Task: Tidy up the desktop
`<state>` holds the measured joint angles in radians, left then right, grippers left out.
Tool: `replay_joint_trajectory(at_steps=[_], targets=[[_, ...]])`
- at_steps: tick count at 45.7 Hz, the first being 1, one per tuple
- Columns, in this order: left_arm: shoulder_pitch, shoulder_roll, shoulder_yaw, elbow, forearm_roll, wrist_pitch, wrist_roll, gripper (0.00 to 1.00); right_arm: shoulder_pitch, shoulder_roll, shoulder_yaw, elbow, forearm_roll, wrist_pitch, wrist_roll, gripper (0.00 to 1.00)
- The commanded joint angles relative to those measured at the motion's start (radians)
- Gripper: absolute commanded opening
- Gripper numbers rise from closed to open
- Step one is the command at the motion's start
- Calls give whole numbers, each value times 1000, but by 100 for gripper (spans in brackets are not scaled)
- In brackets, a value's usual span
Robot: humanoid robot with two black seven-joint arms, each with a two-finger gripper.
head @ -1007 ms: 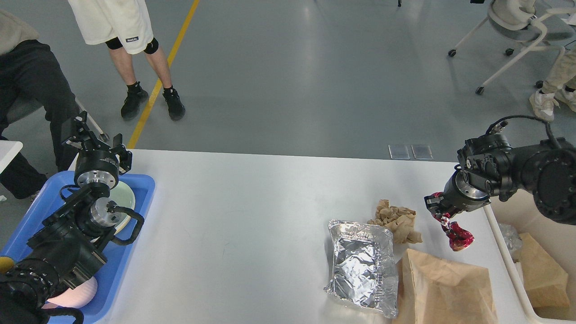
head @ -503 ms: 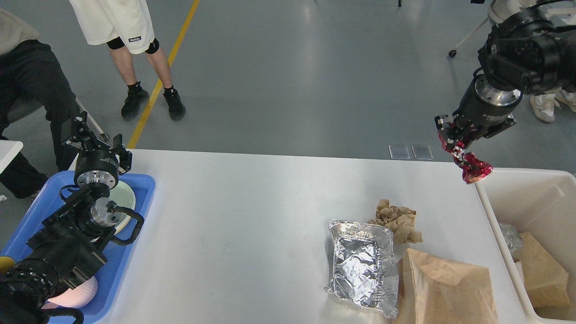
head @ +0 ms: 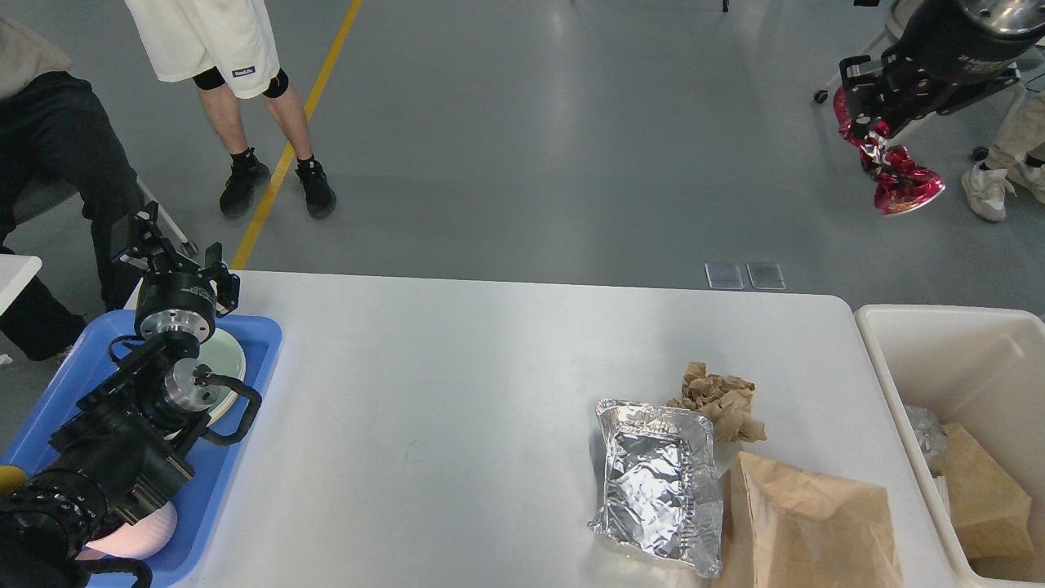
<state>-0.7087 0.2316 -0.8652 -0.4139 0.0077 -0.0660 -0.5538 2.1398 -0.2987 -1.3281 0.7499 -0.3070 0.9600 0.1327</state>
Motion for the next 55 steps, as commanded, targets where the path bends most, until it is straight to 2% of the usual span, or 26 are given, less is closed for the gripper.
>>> replay_joint_trajectory(at_steps=[1, 13, 29, 37, 45, 55], targets=[[0, 0, 0, 0, 0, 0, 0, 96, -3, -43, -54, -7, 0, 0, -1, 0], [0, 0, 0, 0, 0, 0, 0, 96, -31, -172, -140, -40, -15, 0, -1, 0], [0, 0, 0, 0, 0, 0, 0, 96, -155, -378, -178, -141, -35, 0, -5, 0], [0, 0, 0, 0, 0, 0, 0, 96, -279, -454, -177, -167, -31, 0, -5, 0], [0, 0, 0, 0, 0, 0, 0, 96, -498, -471, -116, -213, 14, 0, -1, 0], [0, 0, 0, 0, 0, 0, 0, 96, -784, -461, 26, -265, 83, -260, -2, 0]])
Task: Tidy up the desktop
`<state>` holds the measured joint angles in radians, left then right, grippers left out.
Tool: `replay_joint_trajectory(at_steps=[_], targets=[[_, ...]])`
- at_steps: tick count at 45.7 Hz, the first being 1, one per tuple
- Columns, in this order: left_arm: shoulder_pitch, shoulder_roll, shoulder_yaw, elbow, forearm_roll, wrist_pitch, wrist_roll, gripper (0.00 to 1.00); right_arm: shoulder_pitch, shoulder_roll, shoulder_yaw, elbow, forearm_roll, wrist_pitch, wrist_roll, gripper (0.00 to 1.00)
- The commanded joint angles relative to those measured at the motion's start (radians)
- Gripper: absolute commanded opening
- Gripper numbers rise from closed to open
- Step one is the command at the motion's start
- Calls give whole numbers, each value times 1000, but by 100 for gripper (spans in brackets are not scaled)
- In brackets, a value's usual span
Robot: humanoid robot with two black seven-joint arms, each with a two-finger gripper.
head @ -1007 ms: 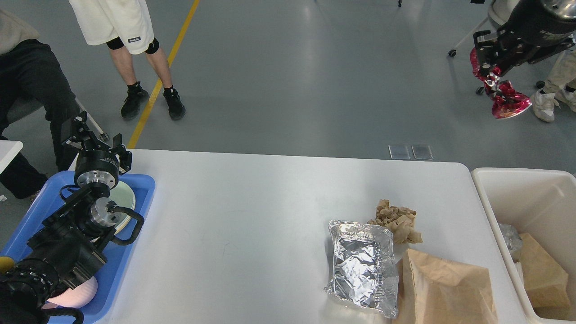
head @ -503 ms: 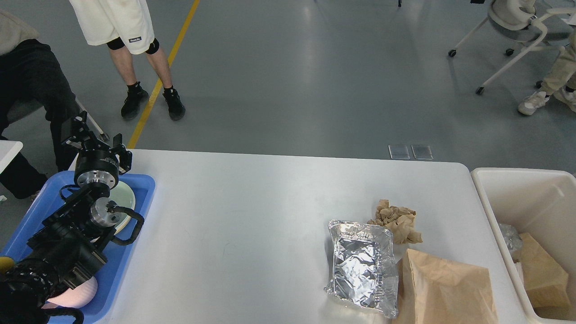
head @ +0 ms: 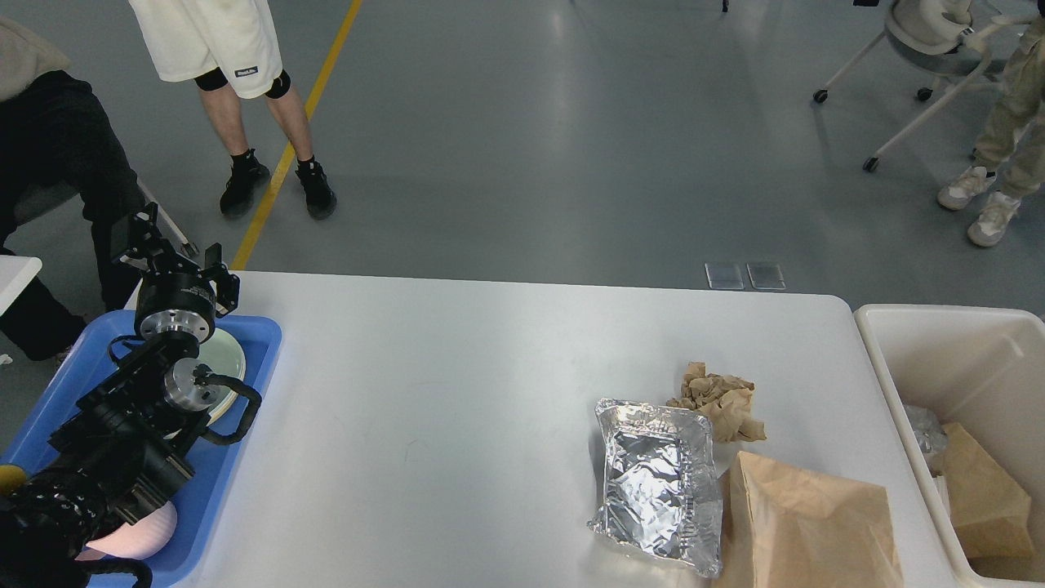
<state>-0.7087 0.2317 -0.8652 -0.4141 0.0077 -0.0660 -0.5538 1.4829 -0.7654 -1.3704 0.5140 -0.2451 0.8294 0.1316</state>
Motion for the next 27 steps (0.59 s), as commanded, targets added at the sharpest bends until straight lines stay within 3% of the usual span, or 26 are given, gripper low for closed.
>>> replay_joint_trajectory(at_steps=[1, 15, 27], targets=[[0, 0, 0, 0, 0, 0, 0, 96, -148, 8, 80, -34, 21, -154, -1, 0], [0, 0, 0, 0, 0, 0, 0, 96, -296, 66, 185, -72, 21, -453, 0, 0], [0, 0, 0, 0, 0, 0, 0, 96, -322, 97, 200, -72, 21, -496, 0, 0]])
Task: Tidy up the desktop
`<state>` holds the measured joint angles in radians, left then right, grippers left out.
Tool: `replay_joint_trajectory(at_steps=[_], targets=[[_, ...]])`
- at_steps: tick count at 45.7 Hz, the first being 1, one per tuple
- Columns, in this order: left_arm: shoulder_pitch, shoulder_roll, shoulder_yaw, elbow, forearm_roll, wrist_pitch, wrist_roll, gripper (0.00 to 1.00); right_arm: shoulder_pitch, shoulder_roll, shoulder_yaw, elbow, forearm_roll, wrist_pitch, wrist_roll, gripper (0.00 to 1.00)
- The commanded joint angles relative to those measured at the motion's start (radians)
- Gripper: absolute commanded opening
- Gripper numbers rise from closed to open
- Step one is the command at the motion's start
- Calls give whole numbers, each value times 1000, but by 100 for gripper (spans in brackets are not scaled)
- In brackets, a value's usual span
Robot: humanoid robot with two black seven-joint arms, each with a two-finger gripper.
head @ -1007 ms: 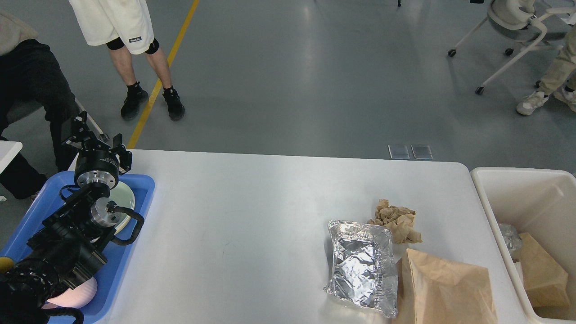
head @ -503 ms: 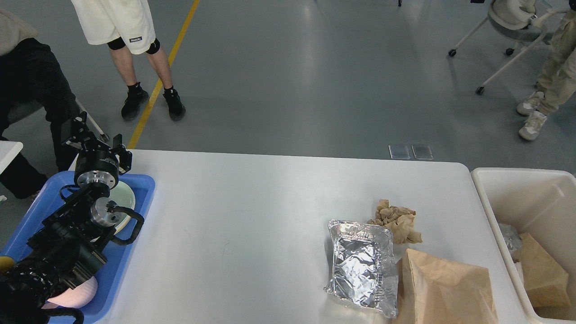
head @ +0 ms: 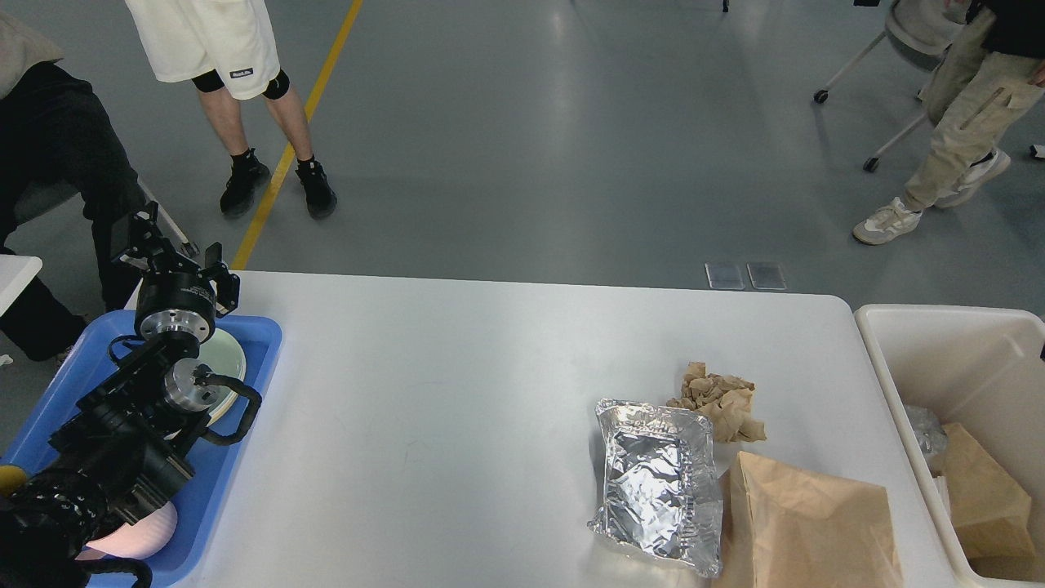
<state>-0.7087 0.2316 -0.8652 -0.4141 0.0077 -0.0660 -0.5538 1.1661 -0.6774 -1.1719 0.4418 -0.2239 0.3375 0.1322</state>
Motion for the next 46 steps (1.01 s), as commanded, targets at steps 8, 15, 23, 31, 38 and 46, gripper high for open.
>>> replay_joint_trajectory(at_steps=[8, 15, 23, 31, 38, 46], targets=[[0, 0, 0, 0, 0, 0, 0, 96, -2, 9, 2, 0, 0, -14, 1, 17], [0, 0, 0, 0, 0, 0, 0, 96, -3, 7, 5, -5, 0, -54, 1, 61], [0, 0, 0, 1, 0, 0, 0, 96, -9, 7, 9, -6, 0, -78, 0, 89], [0, 0, 0, 0, 0, 0, 0, 96, -11, 9, 8, -5, 0, -78, 0, 96], [0, 0, 0, 0, 0, 0, 0, 96, 6, 9, 8, 11, -2, -63, 0, 100], [0, 0, 0, 0, 0, 0, 0, 96, 116, -22, -14, 26, -8, 21, 0, 100]])
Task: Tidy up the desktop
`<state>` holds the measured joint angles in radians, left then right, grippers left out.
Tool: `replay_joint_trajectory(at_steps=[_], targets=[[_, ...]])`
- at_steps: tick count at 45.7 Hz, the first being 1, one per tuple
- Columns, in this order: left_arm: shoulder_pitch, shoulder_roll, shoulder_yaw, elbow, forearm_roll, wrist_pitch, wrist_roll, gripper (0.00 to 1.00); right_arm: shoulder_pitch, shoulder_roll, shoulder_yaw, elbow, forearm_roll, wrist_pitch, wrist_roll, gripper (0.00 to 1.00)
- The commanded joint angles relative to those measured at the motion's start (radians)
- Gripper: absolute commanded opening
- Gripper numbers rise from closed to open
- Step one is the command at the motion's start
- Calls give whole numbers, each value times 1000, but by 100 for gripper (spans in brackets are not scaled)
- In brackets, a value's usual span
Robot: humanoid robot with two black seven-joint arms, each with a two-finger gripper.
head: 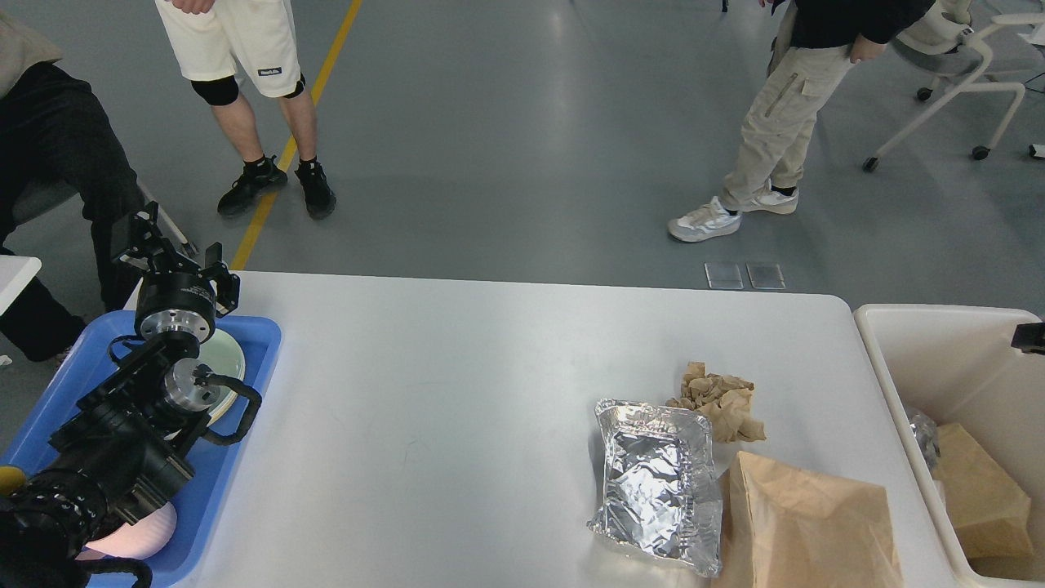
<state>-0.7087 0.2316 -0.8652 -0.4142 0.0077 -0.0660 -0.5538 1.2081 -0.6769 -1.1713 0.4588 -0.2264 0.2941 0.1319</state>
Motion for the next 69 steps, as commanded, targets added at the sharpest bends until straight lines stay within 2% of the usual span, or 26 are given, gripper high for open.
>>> replay_joint_trajectory(at_steps=[1, 15, 27, 34, 46, 54, 69], targets=[[0, 0, 0, 0, 0, 0, 0, 96, 86, -32, -17, 9, -5, 85, 0, 100], [0, 0, 0, 0, 0, 0, 0, 96, 335, -52, -88, 64, -18, 342, 0, 100], [0, 0, 0, 0, 0, 0, 0, 96, 636, -39, -217, 222, -21, 438, 0, 100], [0, 0, 0, 0, 0, 0, 0, 96, 781, 11, -249, 271, -24, 516, -3, 100], [0, 0, 0, 0, 0, 0, 0, 96, 915, 161, -255, 360, -21, 560, -5, 100], [0, 0, 0, 2, 0, 0, 0, 96, 993, 281, -252, 471, -19, 568, -2, 100], [0, 0, 0, 0, 0, 0, 0, 96, 990, 513, -202, 534, 5, 542, -2, 98]])
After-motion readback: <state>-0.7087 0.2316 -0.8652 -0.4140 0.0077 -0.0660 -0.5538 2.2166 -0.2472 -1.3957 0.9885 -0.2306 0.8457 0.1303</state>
